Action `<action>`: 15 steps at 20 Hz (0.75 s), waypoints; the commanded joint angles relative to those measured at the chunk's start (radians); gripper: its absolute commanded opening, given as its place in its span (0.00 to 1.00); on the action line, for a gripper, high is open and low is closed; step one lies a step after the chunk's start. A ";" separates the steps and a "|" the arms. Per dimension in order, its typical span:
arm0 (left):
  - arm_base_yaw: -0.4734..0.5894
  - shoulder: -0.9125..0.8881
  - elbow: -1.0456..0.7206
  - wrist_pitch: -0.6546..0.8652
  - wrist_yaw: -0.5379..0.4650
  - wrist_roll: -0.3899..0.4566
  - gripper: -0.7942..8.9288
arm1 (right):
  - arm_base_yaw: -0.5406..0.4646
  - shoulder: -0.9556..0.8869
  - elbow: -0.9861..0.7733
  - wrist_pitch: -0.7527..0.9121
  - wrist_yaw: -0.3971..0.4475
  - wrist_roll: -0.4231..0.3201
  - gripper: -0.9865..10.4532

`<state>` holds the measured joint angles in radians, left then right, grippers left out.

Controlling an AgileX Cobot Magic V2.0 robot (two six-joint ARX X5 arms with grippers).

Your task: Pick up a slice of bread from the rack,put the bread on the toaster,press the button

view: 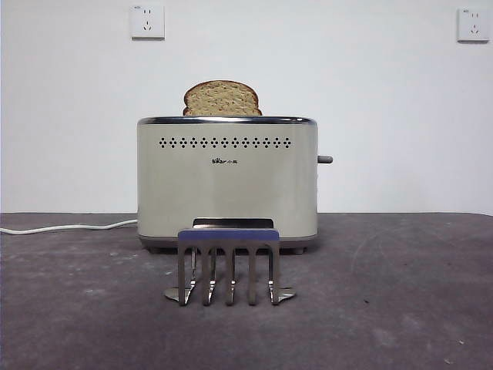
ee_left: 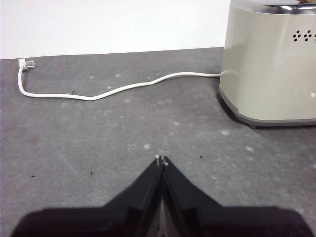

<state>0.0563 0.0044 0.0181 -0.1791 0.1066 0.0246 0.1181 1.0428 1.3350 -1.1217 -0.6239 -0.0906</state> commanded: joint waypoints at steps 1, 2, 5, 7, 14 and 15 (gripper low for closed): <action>0.002 -0.002 -0.012 -0.005 -0.002 -0.010 0.08 | 0.001 0.000 -0.006 0.005 0.002 -0.008 0.09; 0.002 -0.002 -0.012 -0.005 -0.002 -0.010 0.08 | 0.001 0.000 -0.006 0.004 0.002 -0.010 0.09; 0.002 -0.002 -0.012 -0.005 -0.002 -0.010 0.08 | -0.020 -0.034 -0.006 0.034 0.062 -0.127 0.09; 0.002 -0.002 -0.012 -0.005 -0.002 -0.010 0.08 | -0.041 -0.100 -0.024 0.099 0.046 -0.189 0.09; 0.002 -0.002 -0.012 -0.005 -0.002 -0.010 0.08 | -0.116 -0.475 -0.491 0.628 0.118 -0.106 0.09; 0.002 -0.002 -0.012 -0.005 -0.002 -0.010 0.08 | -0.117 -0.519 -0.567 0.686 0.142 -0.089 0.09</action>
<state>0.0563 0.0044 0.0181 -0.1791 0.1066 0.0246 0.0036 0.5404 0.8291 -0.4644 -0.4915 -0.2050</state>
